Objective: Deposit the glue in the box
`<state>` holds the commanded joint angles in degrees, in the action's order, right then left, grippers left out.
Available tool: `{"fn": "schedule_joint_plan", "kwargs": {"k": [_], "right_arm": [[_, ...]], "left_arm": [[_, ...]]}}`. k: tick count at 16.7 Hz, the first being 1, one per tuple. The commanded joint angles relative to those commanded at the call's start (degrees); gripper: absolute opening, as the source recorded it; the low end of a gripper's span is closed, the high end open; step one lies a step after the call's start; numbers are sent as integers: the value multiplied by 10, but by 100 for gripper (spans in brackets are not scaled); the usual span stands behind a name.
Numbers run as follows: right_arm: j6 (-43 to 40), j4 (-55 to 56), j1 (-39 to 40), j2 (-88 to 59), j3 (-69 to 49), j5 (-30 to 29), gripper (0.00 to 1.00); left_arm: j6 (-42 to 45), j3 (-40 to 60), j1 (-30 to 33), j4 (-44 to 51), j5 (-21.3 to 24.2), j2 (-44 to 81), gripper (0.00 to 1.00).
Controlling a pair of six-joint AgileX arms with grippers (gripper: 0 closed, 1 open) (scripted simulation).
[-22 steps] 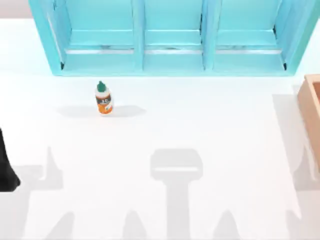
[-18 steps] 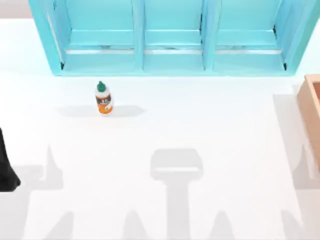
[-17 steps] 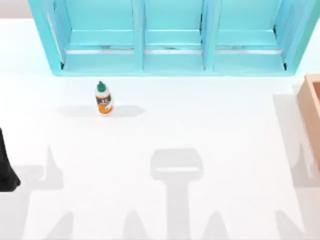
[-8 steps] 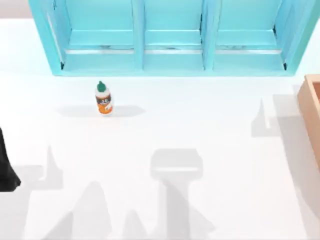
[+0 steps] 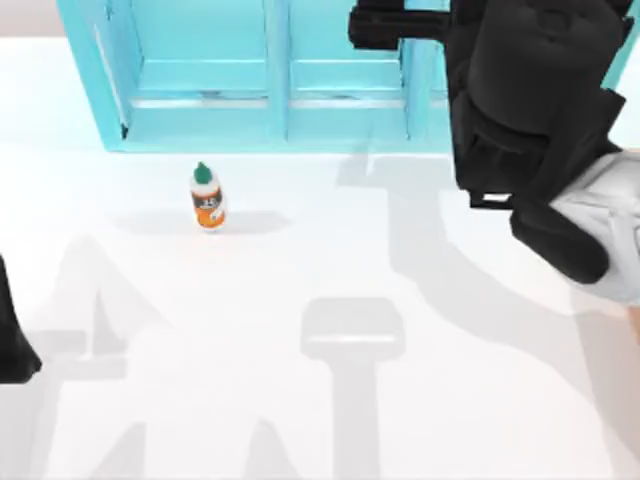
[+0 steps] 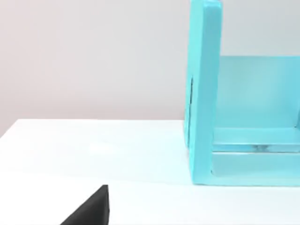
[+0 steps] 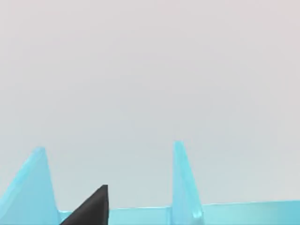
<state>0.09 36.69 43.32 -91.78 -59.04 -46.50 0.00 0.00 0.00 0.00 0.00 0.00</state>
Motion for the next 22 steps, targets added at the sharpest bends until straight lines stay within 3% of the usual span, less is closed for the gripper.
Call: {"fn": "schedule_joint_plan", "kwargs": {"k": [9,15,22], "right_arm": [[-20,184,163,-485,-246,-180,100],[-9,262,211,-643,-330,-209,100],[-4,279,220,-672,-346,-211,100]], "left_arm": [[0,0,0,0,0,0,100],[0,0,0,0,0,0,100],[0,0,0,0,0,0,100]]}}
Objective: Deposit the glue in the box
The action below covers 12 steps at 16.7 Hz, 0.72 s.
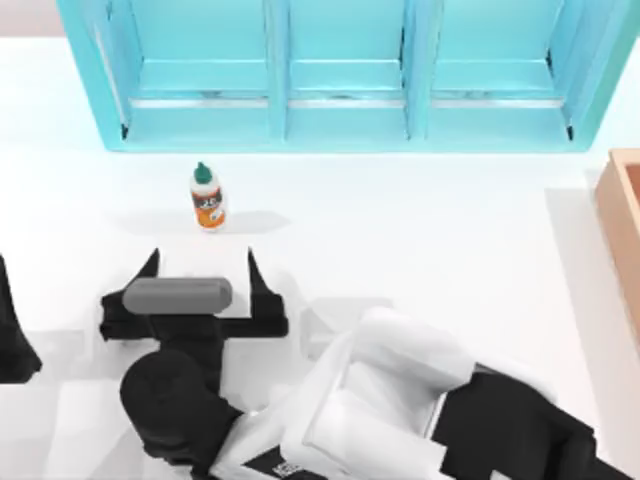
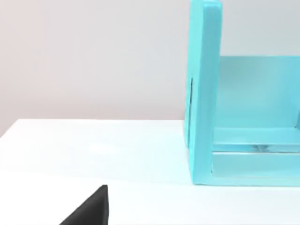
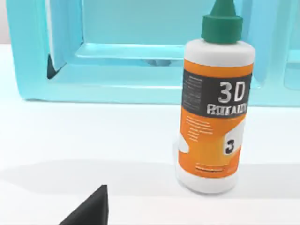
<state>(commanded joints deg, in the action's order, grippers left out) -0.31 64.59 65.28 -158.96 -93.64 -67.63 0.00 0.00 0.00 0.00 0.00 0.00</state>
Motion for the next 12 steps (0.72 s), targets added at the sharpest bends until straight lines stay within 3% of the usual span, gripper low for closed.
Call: {"fn": "schedule_joint_plan", "kwargs": {"k": [4,12], "right_arm": [[0,-12,-12,-9,-20,11,100],[-4,-102,-90,-76,-182,89,100]], "left_arm": [[0,0,0,0,0,0,100],[0,0,0,0,0,0,100]]}}
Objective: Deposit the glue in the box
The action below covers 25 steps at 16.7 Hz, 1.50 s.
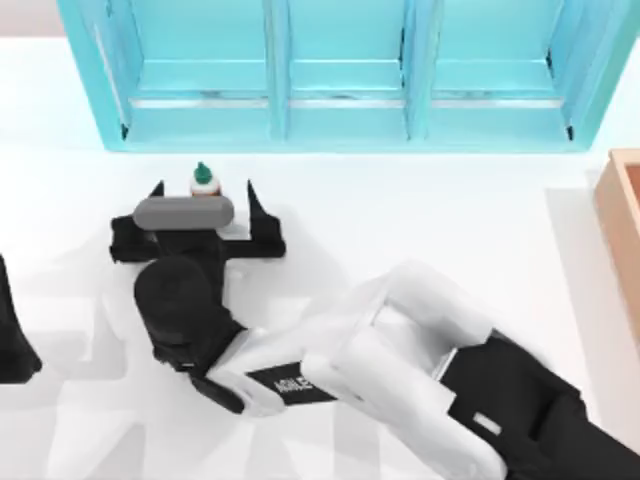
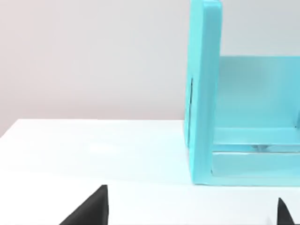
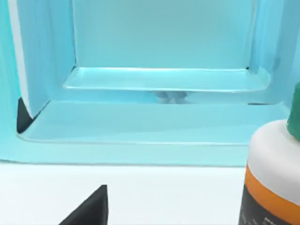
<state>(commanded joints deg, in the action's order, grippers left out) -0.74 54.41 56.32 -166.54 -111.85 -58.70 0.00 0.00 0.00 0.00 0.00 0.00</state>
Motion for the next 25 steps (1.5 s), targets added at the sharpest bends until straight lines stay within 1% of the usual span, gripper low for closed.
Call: {"fn": "schedule_joint_plan", "kwargs": {"k": [5,18,19,25], "right_arm": [[0,-9,-8,-6,-15,8,100],[0,-9,-8,-6,-15,8,2],[0,-9,-8,-6,-15,8,0],[0,-9,-8,-6,-15,8,0]], "left_arm": [[0,0,0,0,0,0,100],[0,0,0,0,0,0,100],[0,0,0,0,0,0,100],[0,0,0,0,0,0,100]]}}
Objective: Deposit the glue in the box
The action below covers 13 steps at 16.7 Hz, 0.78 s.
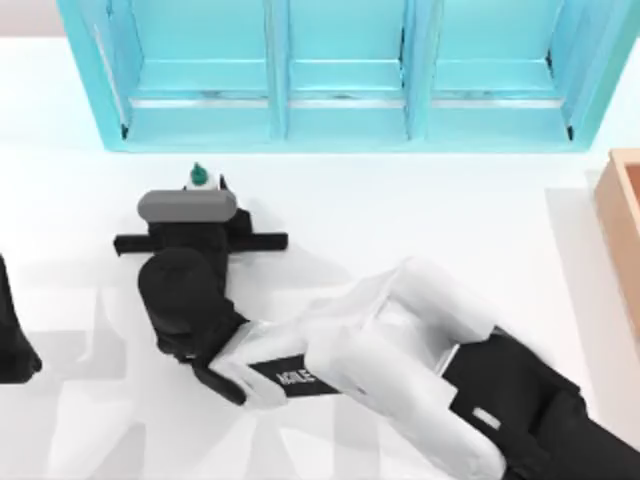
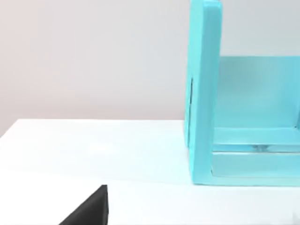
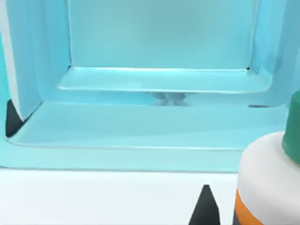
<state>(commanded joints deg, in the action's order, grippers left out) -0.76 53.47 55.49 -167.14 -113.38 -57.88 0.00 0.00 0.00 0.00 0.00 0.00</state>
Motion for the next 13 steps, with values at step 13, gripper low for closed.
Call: {"fn": "schedule_joint_plan", "kwargs": {"k": [13], "right_arm": [[4,-100,2,153,56,0,0]], "left_arm": [[0,0,0,0,0,0,100]]}}
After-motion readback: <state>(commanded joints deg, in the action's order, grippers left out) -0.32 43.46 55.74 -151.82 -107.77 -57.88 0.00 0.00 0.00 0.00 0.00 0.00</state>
